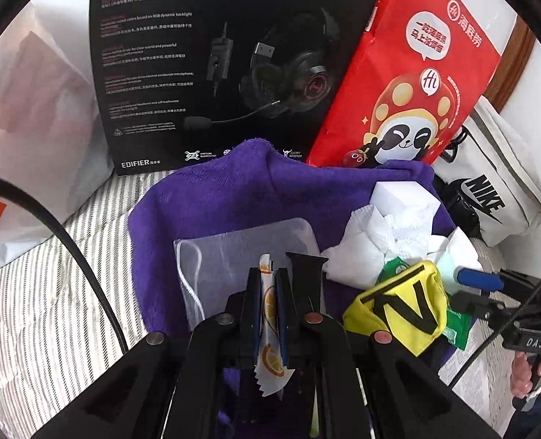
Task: Organize soft objects
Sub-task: 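Open both tools to release the pouch and sachet on the towel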
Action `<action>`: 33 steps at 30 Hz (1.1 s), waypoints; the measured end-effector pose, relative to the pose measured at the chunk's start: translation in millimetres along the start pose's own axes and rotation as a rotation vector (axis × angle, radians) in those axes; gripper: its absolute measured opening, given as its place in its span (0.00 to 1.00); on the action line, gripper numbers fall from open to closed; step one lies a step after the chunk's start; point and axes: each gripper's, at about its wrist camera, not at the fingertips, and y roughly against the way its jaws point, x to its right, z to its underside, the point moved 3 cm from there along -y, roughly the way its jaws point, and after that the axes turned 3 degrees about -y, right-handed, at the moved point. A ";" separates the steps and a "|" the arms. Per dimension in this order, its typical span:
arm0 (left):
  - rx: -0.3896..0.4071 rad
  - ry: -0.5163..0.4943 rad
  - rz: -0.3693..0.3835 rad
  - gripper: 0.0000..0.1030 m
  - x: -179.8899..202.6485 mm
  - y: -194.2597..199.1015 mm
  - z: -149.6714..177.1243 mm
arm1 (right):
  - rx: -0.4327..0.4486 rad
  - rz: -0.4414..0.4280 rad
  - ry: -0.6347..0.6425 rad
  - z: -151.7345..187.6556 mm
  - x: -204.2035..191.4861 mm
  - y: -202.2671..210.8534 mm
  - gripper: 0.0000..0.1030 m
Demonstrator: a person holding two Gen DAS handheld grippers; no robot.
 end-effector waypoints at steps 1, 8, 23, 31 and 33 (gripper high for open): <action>-0.002 0.001 0.004 0.08 -0.5 -2.3 -0.8 | -0.002 0.001 -0.001 0.3 0.1 -0.8 0.57; -0.023 0.005 -0.003 0.09 -4.0 -14.9 -2.9 | -0.016 0.001 0.015 1.7 -5.7 -6.2 0.57; -0.101 -0.044 -0.078 0.28 4.4 -30.6 -0.3 | -0.034 0.031 0.054 0.8 -9.8 -17.2 0.57; -0.115 -0.056 -0.085 0.60 13.4 -17.5 5.4 | -0.019 0.073 0.100 -5.7 -19.9 -8.2 0.57; -0.103 -0.059 -0.098 0.64 16.4 -8.7 5.7 | -0.017 0.070 0.098 -5.7 -22.4 -4.1 0.57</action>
